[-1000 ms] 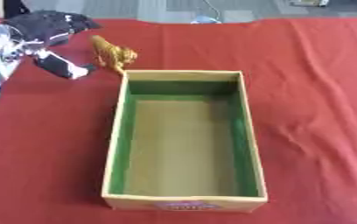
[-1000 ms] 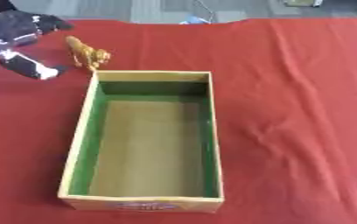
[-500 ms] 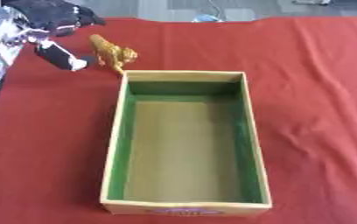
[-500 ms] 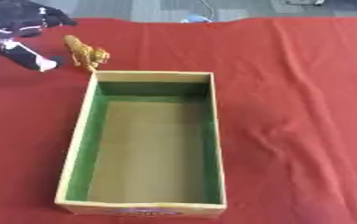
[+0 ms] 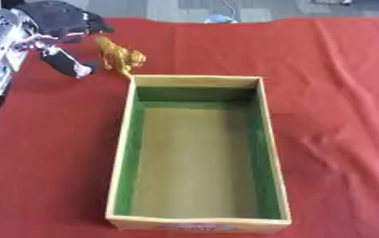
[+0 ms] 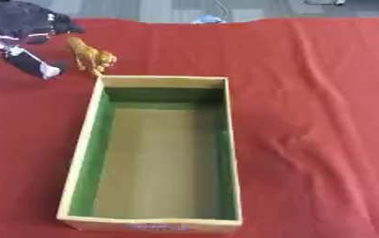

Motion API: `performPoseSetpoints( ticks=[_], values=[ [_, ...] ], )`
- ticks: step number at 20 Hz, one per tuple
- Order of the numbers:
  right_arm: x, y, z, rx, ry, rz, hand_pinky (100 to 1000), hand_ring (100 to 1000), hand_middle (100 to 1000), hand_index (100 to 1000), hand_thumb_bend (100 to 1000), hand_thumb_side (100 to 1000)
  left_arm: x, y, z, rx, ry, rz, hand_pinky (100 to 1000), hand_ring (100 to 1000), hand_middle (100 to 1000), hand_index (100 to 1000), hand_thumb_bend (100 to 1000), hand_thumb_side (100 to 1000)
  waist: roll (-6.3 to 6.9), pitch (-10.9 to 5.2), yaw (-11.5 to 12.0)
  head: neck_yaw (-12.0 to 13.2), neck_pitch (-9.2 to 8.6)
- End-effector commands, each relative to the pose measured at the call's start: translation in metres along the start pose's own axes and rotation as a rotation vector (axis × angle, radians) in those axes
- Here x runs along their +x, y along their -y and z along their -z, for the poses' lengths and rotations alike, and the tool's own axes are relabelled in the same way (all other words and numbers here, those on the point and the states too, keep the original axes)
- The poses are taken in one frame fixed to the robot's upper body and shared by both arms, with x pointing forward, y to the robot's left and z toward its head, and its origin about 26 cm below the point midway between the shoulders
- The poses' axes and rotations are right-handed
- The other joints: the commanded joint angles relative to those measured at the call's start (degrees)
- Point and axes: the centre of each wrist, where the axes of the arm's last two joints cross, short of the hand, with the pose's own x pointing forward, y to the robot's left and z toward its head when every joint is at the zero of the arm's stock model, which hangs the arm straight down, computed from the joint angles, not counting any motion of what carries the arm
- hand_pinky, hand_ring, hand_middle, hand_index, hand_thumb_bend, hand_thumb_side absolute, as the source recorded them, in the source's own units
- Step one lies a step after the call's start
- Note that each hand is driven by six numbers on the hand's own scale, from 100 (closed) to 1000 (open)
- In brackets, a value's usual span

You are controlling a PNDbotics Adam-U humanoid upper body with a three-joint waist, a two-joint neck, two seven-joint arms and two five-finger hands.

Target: Pick up objects on the table and place them in the box.

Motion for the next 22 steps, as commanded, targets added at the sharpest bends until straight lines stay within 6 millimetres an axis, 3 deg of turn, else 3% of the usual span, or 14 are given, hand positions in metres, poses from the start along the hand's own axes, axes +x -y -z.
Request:
performPoseSetpoints(
  ticks=[1,8,22],
  values=[
    [0.0069,0.0003,0.0049,0.007,0.033,0.006,850,591,565,717,100,695,-0.0111,-0.0141,-0.0051,0.028,-0.03,0.012,806,832,866,1000,222,404,-0.03,-1.04,-0.3,0.5,-0.94],
    [0.007,-0.0011,0.0048,0.011,0.032,0.01,851,591,563,717,100,695,-0.0112,-0.016,-0.0036,0.053,-0.032,-0.002,803,833,885,1000,213,419,-0.11,-0.38,-0.6,1.0,-1.52],
    [0.007,-0.0031,0.0044,0.012,0.027,0.016,853,591,562,716,100,693,-0.007,-0.0171,0.0009,0.02,-0.022,-0.033,779,809,833,1000,173,397,-0.31,0.61,-0.7,1.5,-1.92]
  ],
)
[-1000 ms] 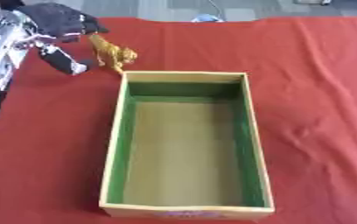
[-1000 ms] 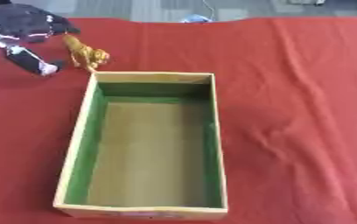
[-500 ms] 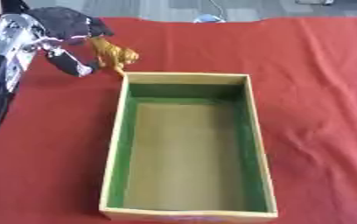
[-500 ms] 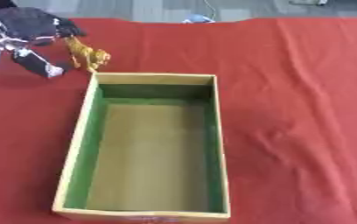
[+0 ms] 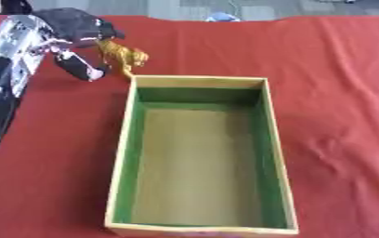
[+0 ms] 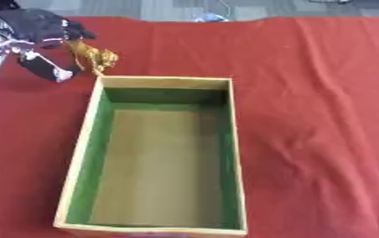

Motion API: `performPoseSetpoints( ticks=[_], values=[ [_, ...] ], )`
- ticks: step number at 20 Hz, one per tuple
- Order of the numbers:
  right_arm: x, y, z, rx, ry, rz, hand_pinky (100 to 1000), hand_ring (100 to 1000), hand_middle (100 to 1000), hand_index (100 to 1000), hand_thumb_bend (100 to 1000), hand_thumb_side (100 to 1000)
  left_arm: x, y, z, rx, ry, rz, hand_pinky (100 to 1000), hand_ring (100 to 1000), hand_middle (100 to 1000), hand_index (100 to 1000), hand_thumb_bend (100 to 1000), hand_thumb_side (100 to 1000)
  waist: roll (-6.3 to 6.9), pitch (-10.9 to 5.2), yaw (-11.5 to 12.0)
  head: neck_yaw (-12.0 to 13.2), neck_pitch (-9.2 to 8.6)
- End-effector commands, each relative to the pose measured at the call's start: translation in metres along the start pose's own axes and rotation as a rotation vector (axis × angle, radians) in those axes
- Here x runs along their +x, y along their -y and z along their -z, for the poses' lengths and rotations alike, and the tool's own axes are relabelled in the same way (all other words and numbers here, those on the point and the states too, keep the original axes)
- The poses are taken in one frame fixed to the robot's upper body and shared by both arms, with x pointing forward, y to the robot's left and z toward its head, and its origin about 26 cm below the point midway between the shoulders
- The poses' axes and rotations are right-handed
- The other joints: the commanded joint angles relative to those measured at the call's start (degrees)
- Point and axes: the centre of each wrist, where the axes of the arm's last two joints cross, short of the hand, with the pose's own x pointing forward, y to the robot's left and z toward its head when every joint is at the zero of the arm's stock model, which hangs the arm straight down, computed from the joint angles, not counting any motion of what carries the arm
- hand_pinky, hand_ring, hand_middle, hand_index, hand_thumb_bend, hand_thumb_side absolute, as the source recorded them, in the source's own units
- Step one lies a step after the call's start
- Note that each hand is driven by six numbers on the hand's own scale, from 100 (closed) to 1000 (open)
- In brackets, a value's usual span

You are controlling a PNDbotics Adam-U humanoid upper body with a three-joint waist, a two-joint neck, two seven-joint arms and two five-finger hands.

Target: Pick up objects on the table and place them in the box.

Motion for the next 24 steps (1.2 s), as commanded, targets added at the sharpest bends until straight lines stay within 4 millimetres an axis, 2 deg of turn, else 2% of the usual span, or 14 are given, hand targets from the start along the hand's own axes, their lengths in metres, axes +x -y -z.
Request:
performPoseSetpoints(
  ticks=[1,8,9,12,16,20,24],
  values=[
    [0.0072,0.0,0.0056,0.003,0.035,0.006,853,591,561,716,100,693,-0.0069,-0.0122,-0.0047,0.014,-0.029,0.018,779,808,829,995,167,391,-0.11,-1.08,-0.2,0.4,-0.95],
    [0.0071,-0.0008,0.0052,0.002,0.032,0.01,854,592,561,716,100,693,-0.0052,-0.0091,-0.0018,0.012,-0.035,0.025,754,766,719,904,100,347,-0.26,-0.74,-0.4,0.6,-1.23],
    [0.007,-0.0008,0.005,0.002,0.031,0.009,855,592,561,716,100,694,-0.0048,-0.0092,-0.0012,0.02,-0.03,0.018,733,726,641,793,100,325,-0.29,-0.72,-0.4,0.7,-1.12],
    [0.0068,-0.0009,0.0043,0.002,0.027,0.008,855,593,561,716,100,694,-0.0044,-0.0101,-0.0004,0.052,-0.018,-0.011,679,641,547,627,100,290,-0.34,-0.7,-0.3,0.6,-0.9],
    [0.0064,-0.0009,0.0036,0.001,0.023,0.008,856,593,561,716,100,693,-0.0042,-0.0118,-0.0014,0.129,-0.018,-0.044,590,569,479,505,100,278,-0.35,-0.76,-0.3,0.6,-0.76],
    [0.0064,-0.0011,0.0034,0.002,0.021,0.009,856,593,561,716,100,693,-0.0034,-0.0126,-0.0021,0.216,-0.044,-0.038,546,537,465,399,100,311,-0.38,-0.89,-0.3,0.6,-0.63],
    [0.0061,-0.0011,0.0028,0.002,0.018,0.01,856,593,561,716,100,693,-0.0036,-0.0083,-0.002,0.255,-0.075,-0.049,476,484,389,292,100,407,-0.47,-1.14,-0.3,0.8,-0.24]
  ],
)
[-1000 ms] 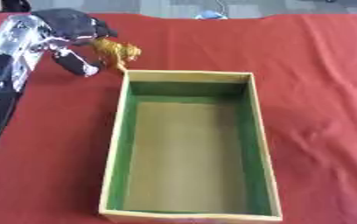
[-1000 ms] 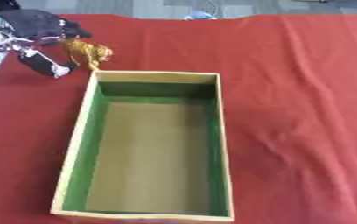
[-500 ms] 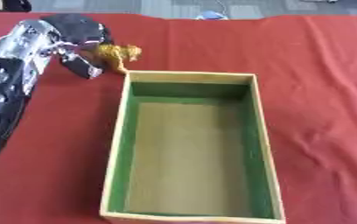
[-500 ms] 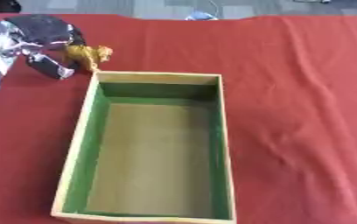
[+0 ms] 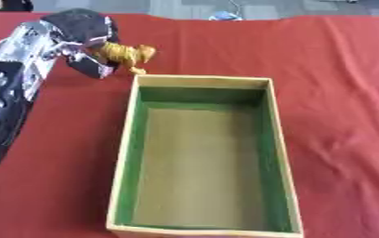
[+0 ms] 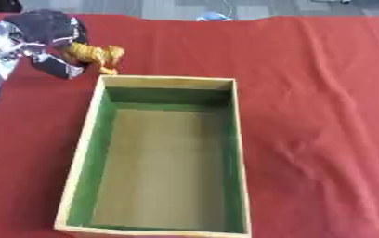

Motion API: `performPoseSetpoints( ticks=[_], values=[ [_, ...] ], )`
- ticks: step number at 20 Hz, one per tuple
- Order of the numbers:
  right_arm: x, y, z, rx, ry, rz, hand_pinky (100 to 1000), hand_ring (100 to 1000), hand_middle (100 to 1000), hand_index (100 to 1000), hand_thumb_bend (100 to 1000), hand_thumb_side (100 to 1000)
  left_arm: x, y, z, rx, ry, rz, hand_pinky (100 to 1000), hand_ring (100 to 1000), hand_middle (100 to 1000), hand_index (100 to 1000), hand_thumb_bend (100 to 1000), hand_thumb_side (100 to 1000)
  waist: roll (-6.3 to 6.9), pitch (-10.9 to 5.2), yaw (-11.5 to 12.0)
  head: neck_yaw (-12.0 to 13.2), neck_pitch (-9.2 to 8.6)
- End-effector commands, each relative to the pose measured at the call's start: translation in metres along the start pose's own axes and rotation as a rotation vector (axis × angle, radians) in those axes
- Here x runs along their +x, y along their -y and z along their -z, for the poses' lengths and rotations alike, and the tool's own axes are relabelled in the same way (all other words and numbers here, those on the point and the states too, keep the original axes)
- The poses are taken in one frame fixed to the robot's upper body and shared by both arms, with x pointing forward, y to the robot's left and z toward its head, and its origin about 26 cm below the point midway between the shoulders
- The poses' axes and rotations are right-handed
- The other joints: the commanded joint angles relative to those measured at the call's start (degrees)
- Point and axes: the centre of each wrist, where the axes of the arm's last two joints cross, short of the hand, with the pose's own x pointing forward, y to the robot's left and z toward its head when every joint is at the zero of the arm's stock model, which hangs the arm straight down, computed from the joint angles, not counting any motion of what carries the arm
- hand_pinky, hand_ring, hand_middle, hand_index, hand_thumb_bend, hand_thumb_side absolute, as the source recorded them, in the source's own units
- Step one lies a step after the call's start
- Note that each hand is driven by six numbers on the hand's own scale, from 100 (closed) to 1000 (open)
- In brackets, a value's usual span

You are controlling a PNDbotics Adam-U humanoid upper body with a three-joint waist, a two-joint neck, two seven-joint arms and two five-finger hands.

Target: Pick up objects on the table and place them in the box.

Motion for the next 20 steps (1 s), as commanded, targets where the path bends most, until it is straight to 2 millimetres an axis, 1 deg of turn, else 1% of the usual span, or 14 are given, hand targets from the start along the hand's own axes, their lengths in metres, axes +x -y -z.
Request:
performPoseSetpoints(
  ticks=[1,7,12,15,20],
  values=[
    [0.006,0.002,0.004,0.002,0.026,-0.001,856,593,561,717,100,693,-0.008,-0.012,-0.004,0.072,-0.046,0.018,452,468,359,265,100,425,-0.12,-1.74,0.0,0.2,0.28],
    [0.006,0.003,0.003,0.001,0.02,-0.001,856,595,562,717,100,693,-0.009,-0.01,-0.006,0.128,-0.107,0.036,415,451,326,230,100,436,-0.24,-2.64,0.2,0.0,1.31],
    [0.005,0.004,0.002,-0.001,0.012,-0.001,856,595,563,718,100,692,-0.009,-0.015,-0.007,0.179,-0.13,0.032,385,444,319,229,100,445,-0.31,-4.03,0.6,-0.1,2.24],
    [0.005,0.005,0.001,-0.002,0.007,-0.002,856,597,564,718,100,691,-0.008,-0.023,-0.009,0.226,-0.127,0.025,370,435,309,226,100,451,-0.3,-5.12,0.8,-0.3,2.89],
    [0.005,0.006,0.0,-0.006,-0.001,-0.002,855,598,565,718,100,689,-0.001,-0.043,-0.01,0.313,-0.096,-0.003,352,427,306,226,100,492,-0.12,-7.02,1.2,-0.7,4.38]
  ],
)
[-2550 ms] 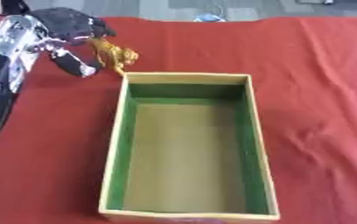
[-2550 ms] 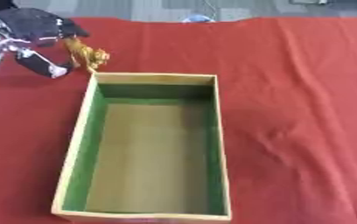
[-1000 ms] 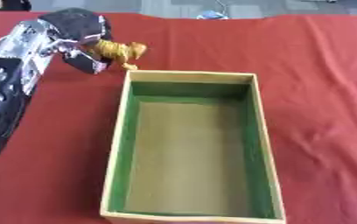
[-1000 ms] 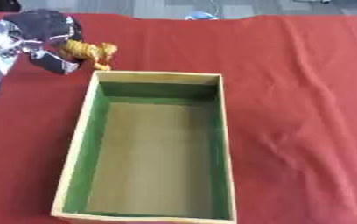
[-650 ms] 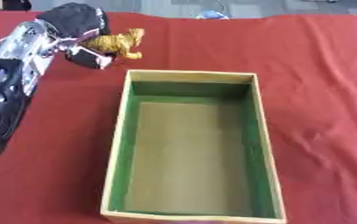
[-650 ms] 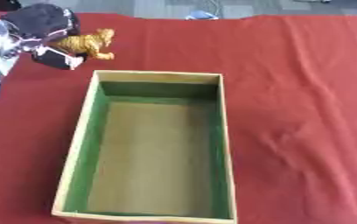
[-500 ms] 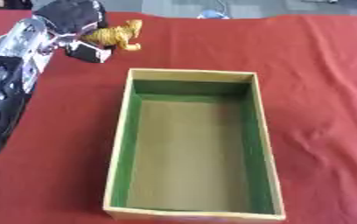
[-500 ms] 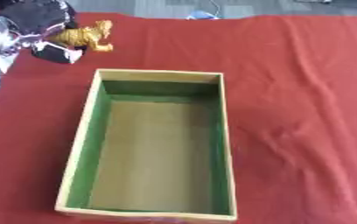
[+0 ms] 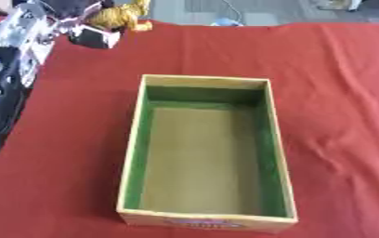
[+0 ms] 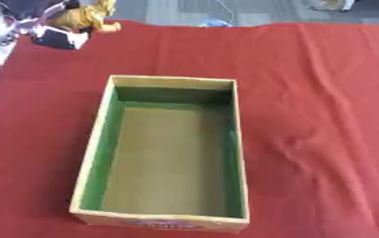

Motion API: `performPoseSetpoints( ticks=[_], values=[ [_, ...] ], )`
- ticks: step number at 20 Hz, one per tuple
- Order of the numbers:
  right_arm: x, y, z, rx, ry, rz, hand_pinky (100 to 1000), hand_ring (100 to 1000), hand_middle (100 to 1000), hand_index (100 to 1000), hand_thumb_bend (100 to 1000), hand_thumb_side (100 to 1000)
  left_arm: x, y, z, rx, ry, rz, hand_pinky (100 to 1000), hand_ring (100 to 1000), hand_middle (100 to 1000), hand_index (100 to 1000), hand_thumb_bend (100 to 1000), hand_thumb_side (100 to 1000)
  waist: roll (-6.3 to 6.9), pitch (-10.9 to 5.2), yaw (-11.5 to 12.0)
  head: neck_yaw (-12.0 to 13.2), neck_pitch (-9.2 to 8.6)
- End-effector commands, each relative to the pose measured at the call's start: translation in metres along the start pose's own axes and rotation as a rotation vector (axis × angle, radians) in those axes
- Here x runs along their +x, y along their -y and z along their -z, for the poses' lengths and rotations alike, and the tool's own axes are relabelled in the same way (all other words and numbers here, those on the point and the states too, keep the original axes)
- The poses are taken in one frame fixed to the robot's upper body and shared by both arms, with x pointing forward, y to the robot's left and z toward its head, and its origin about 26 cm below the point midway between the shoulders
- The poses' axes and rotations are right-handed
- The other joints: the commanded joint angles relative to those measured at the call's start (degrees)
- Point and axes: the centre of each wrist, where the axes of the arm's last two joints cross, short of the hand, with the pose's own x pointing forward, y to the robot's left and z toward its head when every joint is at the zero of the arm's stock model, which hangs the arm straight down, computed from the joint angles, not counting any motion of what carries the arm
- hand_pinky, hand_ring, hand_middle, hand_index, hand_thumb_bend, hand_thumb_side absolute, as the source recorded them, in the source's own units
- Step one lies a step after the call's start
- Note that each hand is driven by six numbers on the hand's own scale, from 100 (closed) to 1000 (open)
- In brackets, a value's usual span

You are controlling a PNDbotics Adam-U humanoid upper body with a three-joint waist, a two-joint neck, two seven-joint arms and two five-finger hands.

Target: Pick up objects on the table and place them in the box.

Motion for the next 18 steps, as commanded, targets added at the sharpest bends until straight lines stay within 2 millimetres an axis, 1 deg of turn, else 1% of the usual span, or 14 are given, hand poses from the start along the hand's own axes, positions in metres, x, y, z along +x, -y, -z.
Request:
performPoseSetpoints(
  ticks=[1,5,11,14,18],
  values=[
    [0.006,0.005,0.004,-0.003,0.024,-0.007,855,598,565,718,100,689,-0.005,-0.03,0.0,0.095,0.008,0.001,352,427,306,226,100,492,0.2,-2.18,0.2,-0.5,1.08],
    [0.006,0.006,0.004,-0.005,0.018,-0.007,854,600,569,719,100,688,0.016,-0.054,0.001,0.168,0.085,-0.041,346,426,307,227,100,496,0.47,-3.7,0.5,-0.8,2.33],
    [0.006,0.007,0.003,-0.002,0.012,-0.005,854,603,571,718,100,686,0.066,-0.085,-0.006,0.206,0.257,-0.076,357,434,309,228,100,508,0.87,-5.61,0.6,-1.3,3.39],
    [0.006,0.007,0.004,0.0,0.011,0.001,854,604,572,718,100,687,0.092,-0.092,-0.011,0.19,0.337,-0.081,368,440,308,229,100,517,1.04,-6.27,0.6,-1.3,3.68],
    [0.006,0.007,0.004,-0.003,0.01,0.006,854,605,572,718,100,686,0.118,-0.093,-0.019,0.153,0.426,-0.11,364,442,309,232,100,503,0.98,-6.8,0.4,-1.6,3.93]
  ],
)
